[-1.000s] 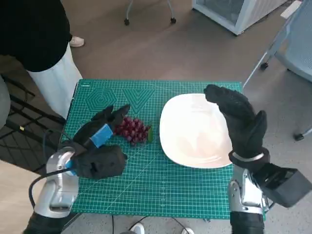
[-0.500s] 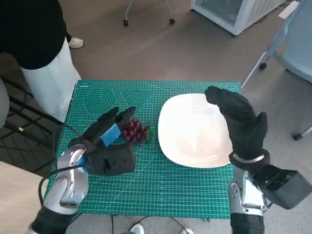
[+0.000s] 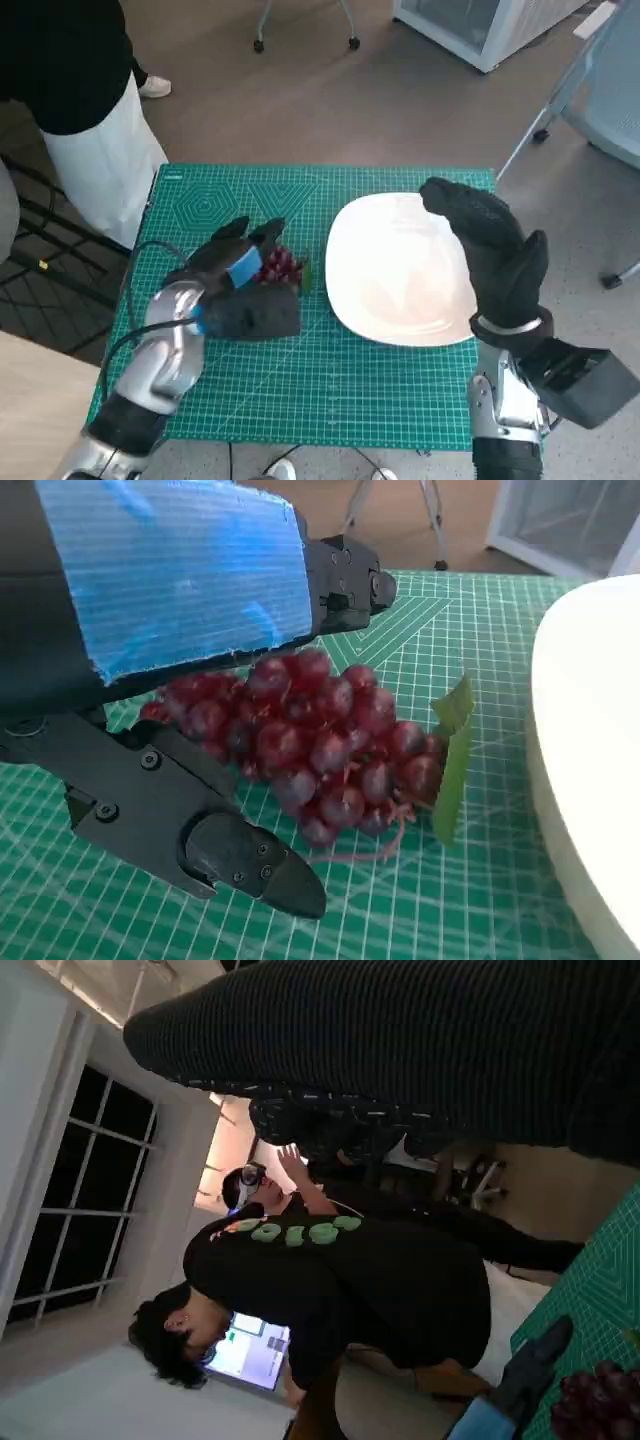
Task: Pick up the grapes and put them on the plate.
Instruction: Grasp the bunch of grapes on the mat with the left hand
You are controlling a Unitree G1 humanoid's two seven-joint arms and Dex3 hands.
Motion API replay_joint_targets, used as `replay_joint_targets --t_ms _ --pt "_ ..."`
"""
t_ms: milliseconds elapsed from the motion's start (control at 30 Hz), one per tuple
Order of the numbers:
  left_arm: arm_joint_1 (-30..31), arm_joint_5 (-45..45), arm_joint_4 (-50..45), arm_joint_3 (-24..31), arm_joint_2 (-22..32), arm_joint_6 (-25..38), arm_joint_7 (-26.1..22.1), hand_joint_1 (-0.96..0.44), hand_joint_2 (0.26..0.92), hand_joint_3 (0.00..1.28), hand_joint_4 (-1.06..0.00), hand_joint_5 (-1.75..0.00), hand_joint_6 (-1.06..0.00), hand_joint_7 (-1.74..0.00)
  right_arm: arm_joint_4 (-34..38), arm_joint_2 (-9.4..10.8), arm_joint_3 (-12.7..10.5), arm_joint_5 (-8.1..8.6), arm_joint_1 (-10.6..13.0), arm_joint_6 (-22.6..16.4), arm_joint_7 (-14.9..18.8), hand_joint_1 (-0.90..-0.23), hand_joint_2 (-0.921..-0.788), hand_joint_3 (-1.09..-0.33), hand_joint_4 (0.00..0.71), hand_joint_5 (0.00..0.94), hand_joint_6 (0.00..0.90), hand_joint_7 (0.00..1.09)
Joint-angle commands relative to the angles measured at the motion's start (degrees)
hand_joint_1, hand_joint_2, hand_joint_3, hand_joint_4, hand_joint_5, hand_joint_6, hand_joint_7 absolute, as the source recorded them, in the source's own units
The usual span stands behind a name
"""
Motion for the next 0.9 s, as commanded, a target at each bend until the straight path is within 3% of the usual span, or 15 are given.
replay_joint_targets --t_ms 33,400,900 --pt "-3.9 0.2 6.4 -2.2 -1.4 -1.1 1.2 -0.44 0.693 0.0 0.0 0.0 -0.12 0.0 1.0 -0.3 -0.3 0.14 0.6 0.4 0.3 -0.417 -0.921 -0.584 0.274 0.001 -0.001 0.58" --pt "-12.1 -1.2 26.7 -5.4 -5.1 -2.7 3.3 -0.44 0.694 0.0 0.0 0.0 -0.12 0.0 1.1 -0.7 -0.7 0.93 0.6 0.7 1.0 -0.417 -0.921 -0.584 0.274 0.001 -0.001 0.58" --pt "-17.5 -2.9 44.5 -7.9 -8.7 -7.5 6.5 -0.4 0.702 0.0 0.0 0.0 -0.12 0.0 0.8 -0.8 -0.8 1.2 0.9 0.9 0.8 -0.417 -0.921 -0.583 0.274 0.001 -0.001 0.58"
